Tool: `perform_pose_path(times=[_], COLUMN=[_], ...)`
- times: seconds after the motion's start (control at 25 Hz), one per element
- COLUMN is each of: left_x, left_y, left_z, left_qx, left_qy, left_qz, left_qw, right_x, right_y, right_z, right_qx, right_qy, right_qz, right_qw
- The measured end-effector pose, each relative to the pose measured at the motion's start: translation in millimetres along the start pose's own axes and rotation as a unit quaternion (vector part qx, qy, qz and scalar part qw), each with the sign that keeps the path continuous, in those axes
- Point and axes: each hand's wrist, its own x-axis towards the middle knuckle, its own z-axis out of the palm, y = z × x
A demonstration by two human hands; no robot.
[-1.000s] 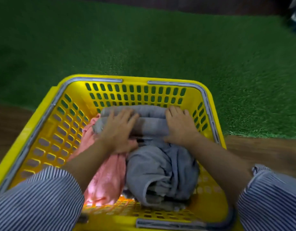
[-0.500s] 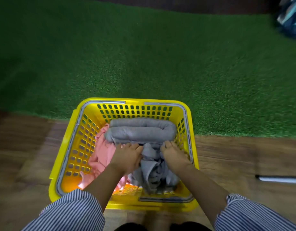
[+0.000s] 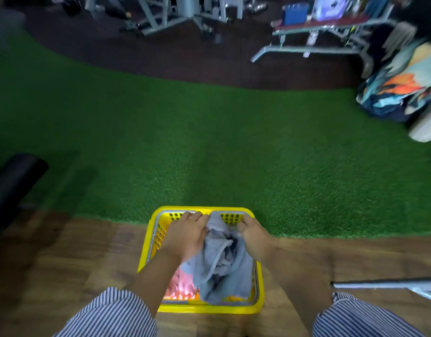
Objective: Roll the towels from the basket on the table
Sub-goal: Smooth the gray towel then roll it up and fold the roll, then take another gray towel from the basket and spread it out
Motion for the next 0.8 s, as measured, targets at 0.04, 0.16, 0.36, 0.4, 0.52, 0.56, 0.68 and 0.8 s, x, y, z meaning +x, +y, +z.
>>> perform_pose_path(times=[0.04,0.16,0.36,0.4,0.52,0.56,0.68,0.8], left_x=[7.9,39.6,93.7,100.4,114.8,117.8,115.7,101.6], left_y=[4.9,18.2,42.3,46.1,58.1,61.9,65.7,58.0], left_z=[-37.1,-150.2,-294.8,-313.0,-352.7,-361.5,-377.7,-377.4], left_qx=[-0.001,-0.007,-0.062,-0.073,-0.103,-0.107,-0.109,-0.090], left_qy=[0.025,0.081,0.179,0.194,0.226,0.232,0.218,0.173], left_qz=[0.013,0.003,-0.137,-0.168,-0.243,-0.254,-0.258,-0.260], left_qw=[1.000,0.997,0.972,0.964,0.938,0.933,0.935,0.946], right_x=[-8.0,-28.7,-43.4,-48.7,-74.4,-80.7,-77.7,-73.2], right_y=[-10.6,-41.8,-66.6,-72.2,-103.2,-114.2,-122.0,-109.8], right_z=[-33.2,-130.6,-252.2,-265.5,-288.5,-290.0,-294.8,-318.2], right_qx=[-0.001,-0.025,0.118,0.174,0.389,0.414,0.424,0.513], right_qy=[0.004,0.062,0.220,0.279,0.301,0.270,0.312,0.333], right_qz=[0.000,-0.015,0.000,-0.010,-0.010,-0.023,-0.015,-0.013], right_qw=[1.000,0.998,0.968,0.944,0.871,0.869,0.850,0.791])
